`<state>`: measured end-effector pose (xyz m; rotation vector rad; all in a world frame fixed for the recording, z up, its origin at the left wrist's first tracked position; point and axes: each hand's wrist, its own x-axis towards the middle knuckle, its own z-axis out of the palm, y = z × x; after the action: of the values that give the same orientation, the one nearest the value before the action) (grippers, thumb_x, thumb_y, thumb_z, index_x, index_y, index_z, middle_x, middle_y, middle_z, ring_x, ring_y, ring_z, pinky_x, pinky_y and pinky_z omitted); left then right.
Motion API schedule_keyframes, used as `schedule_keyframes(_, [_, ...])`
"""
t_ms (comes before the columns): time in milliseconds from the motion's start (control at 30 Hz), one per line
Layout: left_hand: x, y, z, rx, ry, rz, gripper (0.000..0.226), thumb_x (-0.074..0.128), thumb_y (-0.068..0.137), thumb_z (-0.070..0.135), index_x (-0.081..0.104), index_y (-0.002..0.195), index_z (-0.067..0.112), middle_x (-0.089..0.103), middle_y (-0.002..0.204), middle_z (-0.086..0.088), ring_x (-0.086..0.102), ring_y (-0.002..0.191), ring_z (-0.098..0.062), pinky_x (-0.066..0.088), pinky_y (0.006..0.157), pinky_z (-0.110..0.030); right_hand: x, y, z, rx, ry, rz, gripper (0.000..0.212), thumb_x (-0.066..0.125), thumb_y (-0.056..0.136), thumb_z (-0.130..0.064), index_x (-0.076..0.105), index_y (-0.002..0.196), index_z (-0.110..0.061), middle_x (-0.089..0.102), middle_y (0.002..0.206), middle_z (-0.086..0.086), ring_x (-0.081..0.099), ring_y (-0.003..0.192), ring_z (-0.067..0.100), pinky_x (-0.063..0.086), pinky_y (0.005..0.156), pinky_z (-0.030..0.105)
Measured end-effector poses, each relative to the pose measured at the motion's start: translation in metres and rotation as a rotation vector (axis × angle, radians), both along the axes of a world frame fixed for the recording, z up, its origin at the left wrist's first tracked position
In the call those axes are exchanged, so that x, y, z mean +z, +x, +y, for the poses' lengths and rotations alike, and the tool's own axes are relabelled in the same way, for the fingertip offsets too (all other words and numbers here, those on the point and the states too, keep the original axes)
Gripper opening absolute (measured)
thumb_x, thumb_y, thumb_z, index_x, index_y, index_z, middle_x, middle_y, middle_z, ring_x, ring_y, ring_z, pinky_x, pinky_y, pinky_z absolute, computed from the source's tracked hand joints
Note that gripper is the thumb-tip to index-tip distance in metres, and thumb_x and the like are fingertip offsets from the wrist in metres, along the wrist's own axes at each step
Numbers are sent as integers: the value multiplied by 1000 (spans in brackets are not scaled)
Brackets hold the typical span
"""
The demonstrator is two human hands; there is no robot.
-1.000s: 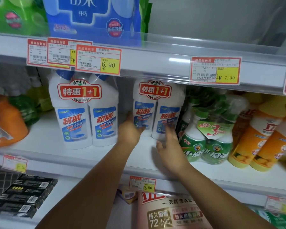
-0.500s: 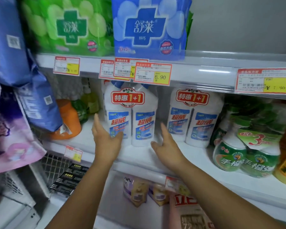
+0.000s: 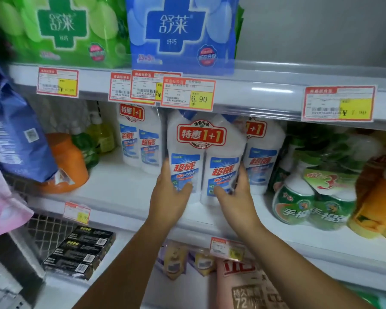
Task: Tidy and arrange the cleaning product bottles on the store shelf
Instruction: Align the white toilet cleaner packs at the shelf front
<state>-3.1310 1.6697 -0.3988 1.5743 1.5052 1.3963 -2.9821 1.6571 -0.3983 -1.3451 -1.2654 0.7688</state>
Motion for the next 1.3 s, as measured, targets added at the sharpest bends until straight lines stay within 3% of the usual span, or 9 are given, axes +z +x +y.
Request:
schedule_keyframes(200, [1,46,-2,-102,33,29,54,65,88,24,37,133,31,59,122,9,60,89,-3,42,73,-11,5,43,-16,-106,23,-32,72,64,75,-16,32,136,-38,60,123,-5,61,108,10,49,98,42])
schedule_keyframes(400, [1,63,2,-99,41,26,60,67,86,19,36,136,28,59,126,5,60,96,-8,44,77,-14,14,56,-29,-95,32,-73,67,59,82,-6,32,137,-36,60,127,-9,59,110,4,48,94,23])
schedule_keyframes(567, [0,65,4,-59,22,58,60,67,86,22,36,137,28,60,127,2,62,107,-19,48,91,-33,2,45,-41,-125,55,-231,86,55,75,-27,12,149,-33,30,151,-2,33,139,17,34,112,44])
schedule_keyframes(667, [-1,67,5,-50,23,70,60,66,86,24,36,138,27,60,127,1,62,108,-20,48,91,-33,0,41,-43,-125,22,-280,88,58,83,-19,4,152,-27,11,159,-4,16,146,15,25,117,37])
schedule_keyframes(867, [-5,66,14,-122,22,72,62,64,88,25,32,141,29,57,131,3,60,112,-19,47,92,-32,0,47,-40,-137,15,-314,85,58,86,-16,5,152,-24,6,161,-3,9,147,13,18,116,28])
schedule_keyframes(933, [-6,59,14,-124,18,51,59,63,88,30,36,140,30,56,132,3,57,115,-16,48,94,-32,-2,47,-44,-157,38,-305,78,56,86,-14,13,152,-22,14,159,-2,14,146,13,18,117,29])
schedule_keyframes(1033, [2,27,19,162,103,-30,55,66,85,35,44,133,20,51,127,-5,53,114,-20,46,95,-32,-4,36,-51,-196,102,-295,61,55,86,-11,34,142,-21,37,139,-2,40,127,12,38,107,37])
schedule_keyframes(1133, [5,-19,38,349,101,-49,74,77,75,32,39,136,12,42,128,-13,45,118,-27,39,101,-34,-10,19,-50,-146,78,-304,53,55,86,-10,41,136,-22,43,119,-7,48,108,11,45,95,34])
schedule_keyframes(1300, [1,-76,81,212,-42,-119,93,88,58,37,38,135,22,50,130,-6,52,115,-23,46,93,-30,-18,11,-40,-117,36,-393,48,55,86,-13,45,131,-27,50,108,-9,50,102,10,46,88,33])
